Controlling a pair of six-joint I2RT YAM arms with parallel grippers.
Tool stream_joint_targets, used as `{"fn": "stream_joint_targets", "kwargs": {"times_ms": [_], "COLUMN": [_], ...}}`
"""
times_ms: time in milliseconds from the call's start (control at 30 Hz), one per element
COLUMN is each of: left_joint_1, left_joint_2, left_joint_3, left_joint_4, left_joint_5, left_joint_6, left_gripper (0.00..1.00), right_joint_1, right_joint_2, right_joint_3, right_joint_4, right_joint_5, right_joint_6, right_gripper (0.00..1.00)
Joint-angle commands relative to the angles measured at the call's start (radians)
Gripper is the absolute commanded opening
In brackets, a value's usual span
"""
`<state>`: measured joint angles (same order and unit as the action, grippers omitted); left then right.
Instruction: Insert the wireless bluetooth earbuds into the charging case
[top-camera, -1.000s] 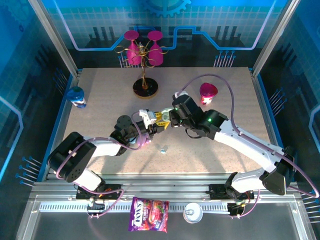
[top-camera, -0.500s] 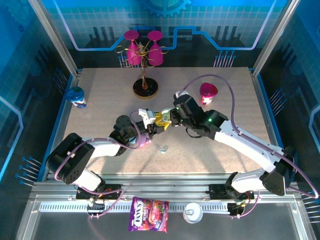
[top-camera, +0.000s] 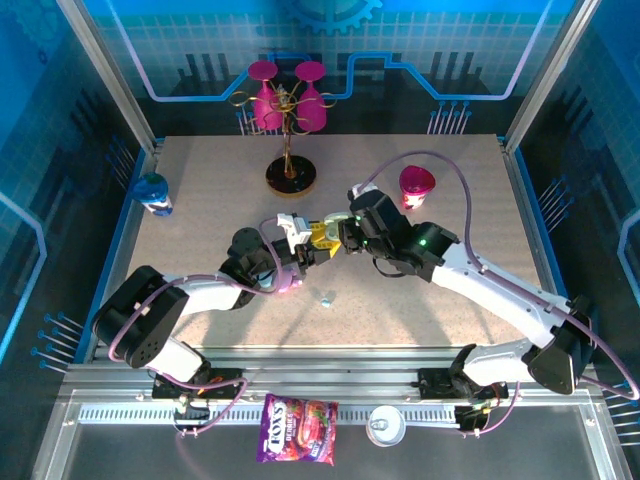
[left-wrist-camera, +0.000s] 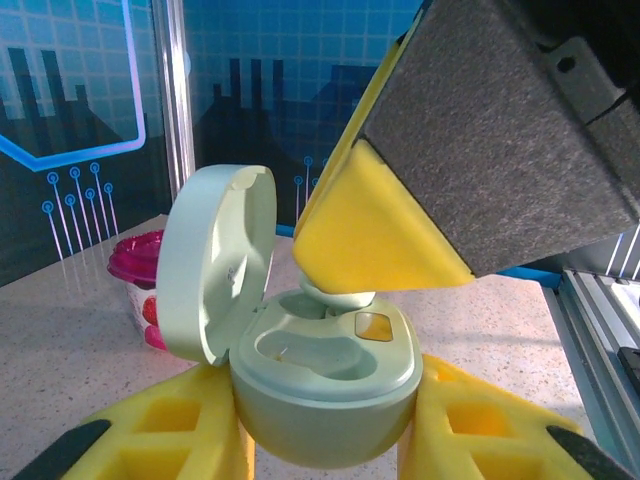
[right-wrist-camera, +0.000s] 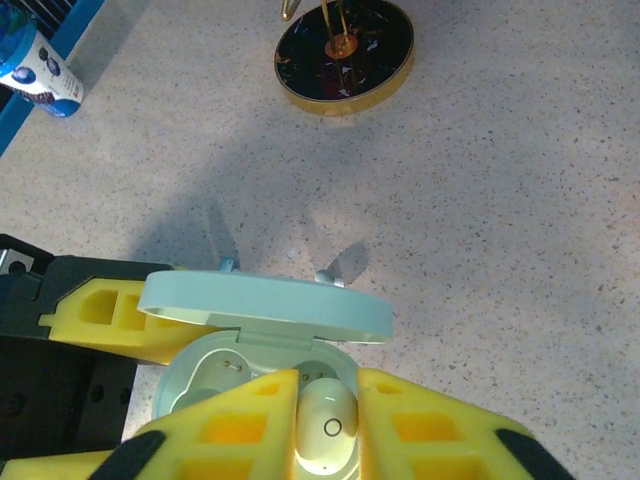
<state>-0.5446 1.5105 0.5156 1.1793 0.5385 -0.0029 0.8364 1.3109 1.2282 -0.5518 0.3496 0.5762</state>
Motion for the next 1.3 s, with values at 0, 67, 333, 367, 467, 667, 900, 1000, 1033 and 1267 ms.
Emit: {"fn": "stream_joint_targets", "kwargs": {"times_ms": [0, 67, 333, 367, 467, 667, 900, 1000, 1033, 1267], "left_joint_1": [0.000, 0.002, 0.019, 0.025, 0.065, 0.133, 0.144, 0.144, 0.144, 0.143], "left_joint_2": [-0.020, -0.017, 0.012, 0.020, 0.031, -0.045, -0.184, -0.249, -0.276, -0.490], "left_joint_3": [0.031, 0.025, -0.004, -0.010, -0.033, -0.085, -0.119, -0.135, -0.139, -0.141], "left_joint_4": [0.035, 0.037, 0.103, 0.118, 0.177, 0.145, 0.035, 0.002, -0.017, -0.215], "left_joint_5": [0.005, 0.005, 0.007, 0.007, 0.016, 0.008, -0.041, -0.073, -0.084, -0.161], "left_joint_6": [-0.019, -0.017, -0.034, -0.037, -0.075, -0.061, 0.006, 0.023, 0.029, 0.046], "left_gripper": [0.28, 0.27, 0.27, 0.27, 0.27, 0.27, 0.27, 0.27, 0.27, 0.27], "right_joint_1": [-0.007, -0.005, -0.005, -0.007, -0.025, -0.129, -0.165, -0.166, -0.169, -0.147], "right_joint_2": [-0.028, -0.049, -0.137, -0.150, -0.189, -0.219, 0.003, 0.122, 0.167, 0.473], "right_joint_3": [-0.009, -0.011, -0.049, -0.059, -0.111, -0.243, -0.223, -0.184, -0.161, 0.074], "right_joint_4": [0.007, 0.018, 0.050, 0.055, 0.084, 0.179, 0.251, 0.290, 0.290, 0.185], "right_joint_5": [-0.032, -0.034, 0.002, 0.010, 0.032, -0.041, -0.134, -0.183, -0.196, -0.268], "right_joint_6": [-0.010, -0.014, -0.035, -0.032, -0.005, 0.089, 0.075, 0.051, 0.041, -0.118], "right_gripper": [0.30, 0.39, 0.48, 0.48, 0.50, 0.51, 0.52, 0.51, 0.50, 0.46]}}
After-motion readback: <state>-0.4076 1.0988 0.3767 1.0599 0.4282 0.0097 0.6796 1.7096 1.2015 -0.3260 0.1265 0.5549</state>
